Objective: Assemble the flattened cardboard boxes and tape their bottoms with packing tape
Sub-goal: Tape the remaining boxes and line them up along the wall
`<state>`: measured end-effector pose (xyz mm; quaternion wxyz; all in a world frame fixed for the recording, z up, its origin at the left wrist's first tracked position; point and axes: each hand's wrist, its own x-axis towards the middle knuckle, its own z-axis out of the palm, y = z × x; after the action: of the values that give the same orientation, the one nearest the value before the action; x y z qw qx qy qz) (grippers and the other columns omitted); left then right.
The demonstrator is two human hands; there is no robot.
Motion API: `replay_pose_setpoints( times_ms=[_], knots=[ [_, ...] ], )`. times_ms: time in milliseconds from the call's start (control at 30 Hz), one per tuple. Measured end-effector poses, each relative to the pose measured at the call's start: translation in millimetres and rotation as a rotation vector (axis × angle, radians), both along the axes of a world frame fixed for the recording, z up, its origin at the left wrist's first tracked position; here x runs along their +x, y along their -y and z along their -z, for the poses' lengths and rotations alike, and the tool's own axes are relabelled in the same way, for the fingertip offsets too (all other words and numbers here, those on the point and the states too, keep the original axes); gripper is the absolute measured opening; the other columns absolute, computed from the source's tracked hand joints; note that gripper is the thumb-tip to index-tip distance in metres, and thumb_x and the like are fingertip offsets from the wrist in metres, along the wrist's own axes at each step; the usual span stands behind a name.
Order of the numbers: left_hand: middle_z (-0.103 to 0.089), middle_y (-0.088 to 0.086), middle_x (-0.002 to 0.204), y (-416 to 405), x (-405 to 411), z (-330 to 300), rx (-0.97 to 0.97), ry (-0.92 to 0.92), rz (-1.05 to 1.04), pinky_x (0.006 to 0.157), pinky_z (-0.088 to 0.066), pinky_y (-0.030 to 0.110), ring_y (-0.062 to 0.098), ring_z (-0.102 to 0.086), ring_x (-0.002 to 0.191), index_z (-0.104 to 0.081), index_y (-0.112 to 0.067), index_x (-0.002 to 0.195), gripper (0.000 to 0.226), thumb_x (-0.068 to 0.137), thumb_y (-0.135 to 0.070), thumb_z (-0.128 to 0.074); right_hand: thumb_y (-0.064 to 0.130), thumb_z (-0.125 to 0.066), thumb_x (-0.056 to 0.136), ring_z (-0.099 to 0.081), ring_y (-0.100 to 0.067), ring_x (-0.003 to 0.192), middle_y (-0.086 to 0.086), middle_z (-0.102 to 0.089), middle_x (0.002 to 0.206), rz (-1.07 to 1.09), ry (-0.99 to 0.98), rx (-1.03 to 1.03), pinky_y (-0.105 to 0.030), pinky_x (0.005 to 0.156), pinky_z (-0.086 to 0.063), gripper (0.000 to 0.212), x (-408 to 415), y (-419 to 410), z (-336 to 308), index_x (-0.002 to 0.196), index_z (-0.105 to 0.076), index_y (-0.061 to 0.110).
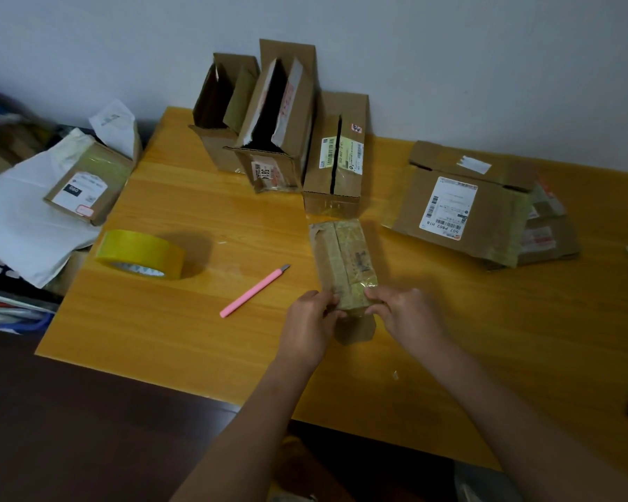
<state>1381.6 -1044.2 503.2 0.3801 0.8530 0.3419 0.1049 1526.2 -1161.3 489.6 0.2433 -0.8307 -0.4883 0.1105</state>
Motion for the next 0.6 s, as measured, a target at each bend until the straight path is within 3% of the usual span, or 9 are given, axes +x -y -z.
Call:
replay_pose_setpoints(
  times_ms=[200,367,600],
  knots=[
    [-0.063,0.010,0.105,3.2,-5.3,-0.3,-0.047,-0.025,0.009,0.080,-0.055,0.038,0.025,-0.064,0.093,-0.063,-0.007,0.116,0.035,0.083,-0.013,-0.074,0.031,-0.084,0.072,-0.067,-0.023,0.058,-0.009,-0.075,0.082,-0.026,-0.011,-0.007,-0.037,0.051,-0.058,0.039,0.7,4.5,-2.0,0.107,-0.074,0.017],
    [-0.065,0.007,0.097,4.4,-2.9,1.1,-0.021,-0.008,-0.034,0.072,-0.055,0.036,0.021,-0.063,0.084,-0.066,-0.008,0.103,0.037,0.075,-0.027,-0.081,0.048,-0.080,0.069,-0.065,-0.020,0.052,-0.007,-0.075,0.077,0.004,0.040,0.036,-0.033,0.044,-0.055,0.046,-2.6,4.3,-1.5,0.102,-0.075,0.016],
    [-0.064,0.005,0.101,3.5,-3.9,-0.9,-0.008,-0.014,-0.004,0.078,-0.056,0.041,0.020,-0.065,0.088,-0.063,-0.010,0.104,0.029,0.078,-0.008,-0.077,0.030,-0.081,0.075,-0.068,-0.019,0.060,-0.006,-0.076,0.085,-0.054,-0.061,0.022,-0.038,0.054,-0.058,0.037,6.5,8.7,2.0,0.110,-0.072,0.019]
  ],
)
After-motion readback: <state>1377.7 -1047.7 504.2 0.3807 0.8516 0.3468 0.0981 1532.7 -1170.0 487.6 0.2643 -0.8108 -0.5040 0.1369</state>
